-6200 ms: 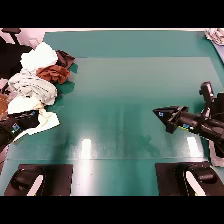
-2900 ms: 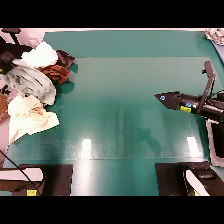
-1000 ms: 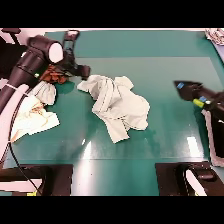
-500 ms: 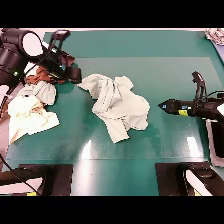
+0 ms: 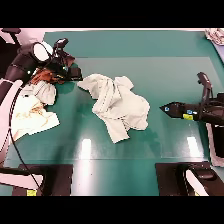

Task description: Fold the shirts.

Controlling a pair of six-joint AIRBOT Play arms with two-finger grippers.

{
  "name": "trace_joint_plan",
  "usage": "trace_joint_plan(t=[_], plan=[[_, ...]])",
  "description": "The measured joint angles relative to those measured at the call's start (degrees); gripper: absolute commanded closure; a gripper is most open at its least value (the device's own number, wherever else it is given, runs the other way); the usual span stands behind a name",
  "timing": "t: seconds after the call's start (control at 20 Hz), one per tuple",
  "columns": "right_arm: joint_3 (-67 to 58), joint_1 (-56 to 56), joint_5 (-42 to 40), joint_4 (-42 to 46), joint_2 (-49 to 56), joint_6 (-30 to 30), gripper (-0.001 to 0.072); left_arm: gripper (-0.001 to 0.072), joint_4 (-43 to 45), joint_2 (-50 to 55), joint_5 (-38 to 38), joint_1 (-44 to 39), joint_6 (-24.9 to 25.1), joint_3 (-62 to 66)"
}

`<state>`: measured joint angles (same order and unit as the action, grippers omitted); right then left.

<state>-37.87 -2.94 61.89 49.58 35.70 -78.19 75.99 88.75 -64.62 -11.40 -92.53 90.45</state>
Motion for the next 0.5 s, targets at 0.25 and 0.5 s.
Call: trace_joint_plan(t=[0.25,0.5], plan=[[0.1,0.0,0.9,0.6,-3.2,-0.7,0.0504,0.0101,-4.2,5.4,5.5,1.7,0.1,0.0],[0.1,0.0,3.4,1.6,3.4,-1.6,0.0504,0.0101,-10.9,7.5,3.9,2.1,5.2,0.0]])
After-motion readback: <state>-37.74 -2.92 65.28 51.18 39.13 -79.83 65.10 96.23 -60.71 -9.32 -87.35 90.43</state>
